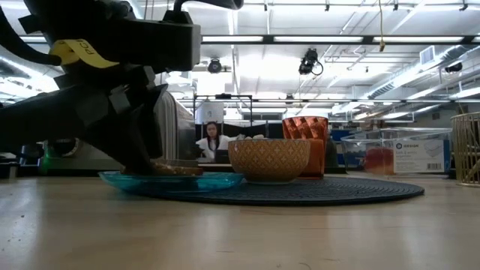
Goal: Arrange a breakfast setting
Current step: Put the toasted bread on the blue plate, then adjust the gold cup on the table
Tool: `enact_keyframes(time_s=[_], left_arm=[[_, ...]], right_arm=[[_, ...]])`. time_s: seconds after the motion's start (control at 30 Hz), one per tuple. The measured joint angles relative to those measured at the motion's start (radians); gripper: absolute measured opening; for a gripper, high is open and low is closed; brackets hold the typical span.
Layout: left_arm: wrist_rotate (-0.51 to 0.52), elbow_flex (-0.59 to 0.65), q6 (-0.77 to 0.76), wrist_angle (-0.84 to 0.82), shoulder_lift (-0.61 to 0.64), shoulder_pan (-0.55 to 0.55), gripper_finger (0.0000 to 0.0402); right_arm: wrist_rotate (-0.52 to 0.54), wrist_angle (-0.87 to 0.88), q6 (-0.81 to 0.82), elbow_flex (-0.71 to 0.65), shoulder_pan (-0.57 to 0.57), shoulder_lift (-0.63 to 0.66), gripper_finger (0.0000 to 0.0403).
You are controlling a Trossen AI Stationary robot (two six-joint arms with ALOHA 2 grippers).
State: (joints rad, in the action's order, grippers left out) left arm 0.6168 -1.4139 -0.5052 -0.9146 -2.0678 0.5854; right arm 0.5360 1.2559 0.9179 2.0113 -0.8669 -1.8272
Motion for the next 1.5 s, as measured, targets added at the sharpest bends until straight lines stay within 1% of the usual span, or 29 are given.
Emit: enact_keyframes(time_s=[0.23, 0.5, 0.67, 0.8, 0.87, 1.0, 1.17, 1.3, 1.43, 1.5], left_arm=[[-0.040, 0.000, 0.003, -0.001, 0.013, 0.000, 0.0165], [-0.039, 0.000, 0.002, -0.003, 0.101, -0.007, 0.0194], [-0.093, 0.000, -0.010, 0.009, 0.204, -0.006, 0.0199], [-0.101, 0.000, -0.067, 0.051, 0.313, -0.009, 0.0199], [-0.110, 0.000, -0.102, 0.082, 0.366, -0.017, 0.0199], [-0.118, -0.001, -0.126, 0.175, 0.454, -0.041, 0.0199], [-0.118, -0.003, -0.091, 0.243, 0.509, -0.074, 0.0199], [-0.134, -0.001, -0.057, 0.238, 0.516, -0.092, 0.0199], [-0.160, -0.001, -0.014, 0.238, 0.515, -0.117, 0.0199], [-0.160, -0.001, 0.012, 0.238, 0.516, -0.136, 0.0199]], right_arm=[[-0.008, 0.020, 0.026, 0.000, 0.002, 0.025, 0.0113], [0.014, 0.047, 0.033, 0.001, 0.009, 0.042, 0.0125], [-0.050, 0.146, 0.098, 0.001, 0.028, 0.042, 0.0126], [-0.071, 0.272, 0.156, 0.001, 0.034, 0.057, 0.0126], [-0.095, 0.320, 0.150, 0.001, 0.037, 0.073, 0.0126], [-0.151, 0.316, 0.076, -0.019, 0.071, 0.130, 0.0126], [-0.228, 0.313, 0.003, -0.131, 0.161, 0.242, 0.0126], [-0.352, 0.316, -0.040, -0.275, 0.263, 0.339, 0.0124], [-0.479, 0.316, -0.099, -0.414, 0.384, 0.397, 0.0124], [-0.522, 0.316, -0.128, -0.469, 0.437, 0.418, 0.0124]])
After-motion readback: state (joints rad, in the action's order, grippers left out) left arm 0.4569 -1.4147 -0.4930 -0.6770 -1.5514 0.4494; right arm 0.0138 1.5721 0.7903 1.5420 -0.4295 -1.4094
